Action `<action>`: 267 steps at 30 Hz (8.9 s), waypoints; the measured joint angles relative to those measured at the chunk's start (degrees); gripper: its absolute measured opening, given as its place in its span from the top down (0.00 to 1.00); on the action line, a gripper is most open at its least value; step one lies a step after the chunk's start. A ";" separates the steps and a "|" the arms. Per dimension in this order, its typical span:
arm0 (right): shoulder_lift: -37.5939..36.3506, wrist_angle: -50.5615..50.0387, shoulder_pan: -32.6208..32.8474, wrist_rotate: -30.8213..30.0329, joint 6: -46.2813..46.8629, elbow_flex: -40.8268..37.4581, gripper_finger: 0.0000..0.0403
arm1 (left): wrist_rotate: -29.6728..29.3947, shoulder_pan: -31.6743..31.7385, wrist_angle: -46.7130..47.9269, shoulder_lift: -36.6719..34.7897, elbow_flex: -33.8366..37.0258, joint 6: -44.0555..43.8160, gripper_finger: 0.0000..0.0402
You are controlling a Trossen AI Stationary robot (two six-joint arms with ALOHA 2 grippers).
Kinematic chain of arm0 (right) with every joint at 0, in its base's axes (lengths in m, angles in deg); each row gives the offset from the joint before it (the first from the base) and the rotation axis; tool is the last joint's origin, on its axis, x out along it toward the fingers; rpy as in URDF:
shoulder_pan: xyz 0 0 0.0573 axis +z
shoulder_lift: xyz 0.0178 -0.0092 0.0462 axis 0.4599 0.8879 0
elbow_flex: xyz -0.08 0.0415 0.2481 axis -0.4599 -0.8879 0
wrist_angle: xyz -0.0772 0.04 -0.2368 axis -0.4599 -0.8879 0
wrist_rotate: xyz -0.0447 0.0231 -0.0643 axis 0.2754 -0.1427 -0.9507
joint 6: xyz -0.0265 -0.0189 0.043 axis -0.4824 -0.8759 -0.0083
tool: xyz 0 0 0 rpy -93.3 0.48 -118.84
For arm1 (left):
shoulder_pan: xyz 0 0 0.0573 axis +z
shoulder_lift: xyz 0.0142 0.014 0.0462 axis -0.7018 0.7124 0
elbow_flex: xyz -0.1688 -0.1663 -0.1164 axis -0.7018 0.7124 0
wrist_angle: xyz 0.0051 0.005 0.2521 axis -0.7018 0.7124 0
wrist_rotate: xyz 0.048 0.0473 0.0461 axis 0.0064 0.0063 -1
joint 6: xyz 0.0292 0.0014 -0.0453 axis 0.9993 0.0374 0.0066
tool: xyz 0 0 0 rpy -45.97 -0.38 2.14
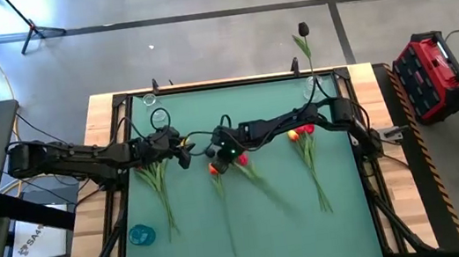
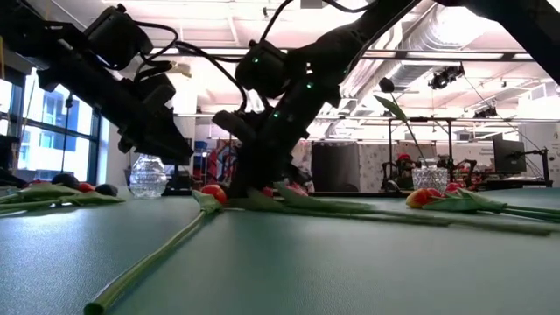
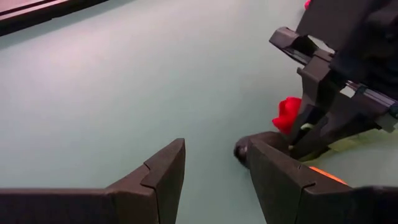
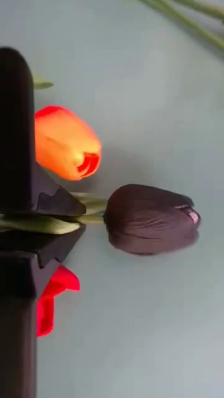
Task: Sort flowers into vase by color
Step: Put the black tulip into the right transparent vase
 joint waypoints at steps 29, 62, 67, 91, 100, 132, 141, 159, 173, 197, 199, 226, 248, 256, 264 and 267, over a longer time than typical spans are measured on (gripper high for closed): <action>-36.55 7.49 4.36 -40.10 -18.66 -6.34 1.00 | -0.40 -1.13 2.43 0.02 0.00 1.24 0.59; -75.73 64.33 -1.13 -57.09 -70.83 -55.87 1.00 | -4.99 -4.98 -3.53 0.20 0.00 6.48 0.59; -75.65 66.16 -10.10 -51.48 -70.08 -55.87 1.00 | -5.44 -4.98 -3.48 0.20 0.00 5.48 0.59; -67.42 66.61 -35.27 -37.50 -58.25 -55.84 1.00 | -5.57 -4.99 -2.95 0.20 0.00 7.44 0.59; -66.93 64.12 -38.41 -35.37 -54.91 -55.84 1.00 | -5.57 -4.99 -2.97 0.20 0.00 7.13 0.59; -68.98 -28.54 -32.80 -32.53 -5.91 -33.01 0.60 | -5.52 -5.01 -2.99 0.20 0.00 5.06 0.59; -68.98 -36.38 -16.02 -33.71 4.72 -37.91 0.60 | -5.29 -8.08 -1.74 0.20 0.00 3.96 0.59; -56.68 3.23 11.91 -20.90 9.00 -53.22 0.67 | -6.53 -9.30 5.18 -1.97 -2.93 2.96 0.59; -52.74 12.78 8.96 -34.22 0.00 -53.20 0.70 | -1.77 -2.18 50.55 -2.88 -14.43 -24.79 0.60; -52.74 13.95 11.43 -37.76 -2.58 -54.99 0.70 | 4.56 5.95 55.28 11.24 -14.43 -28.63 0.71; -52.74 13.96 11.43 -37.76 -2.57 -54.99 0.70 | 4.27 5.95 55.21 12.30 -14.45 -28.44 0.71; -46.08 19.45 13.73 -40.51 9.06 -54.99 0.70 | 6.79 5.95 40.01 12.27 -14.73 -16.10 0.99; -26.98 73.48 14.43 -27.05 -10.96 -54.97 0.66 | 8.99 -1.75 -19.17 5.38 -13.09 6.77 1.00; -23.78 80.94 14.34 -25.27 -19.60 -52.40 0.47 | 9.03 -5.94 -42.92 15.49 -12.58 15.46 1.00; -23.78 61.95 11.18 -23.27 -23.06 -41.84 0.42 | 12.60 -5.79 -55.06 21.38 -13.56 15.50 1.00; -23.79 61.41 10.58 -22.99 -23.07 -40.52 0.45 | 13.55 -5.79 -54.86 22.50 -14.40 15.53 1.00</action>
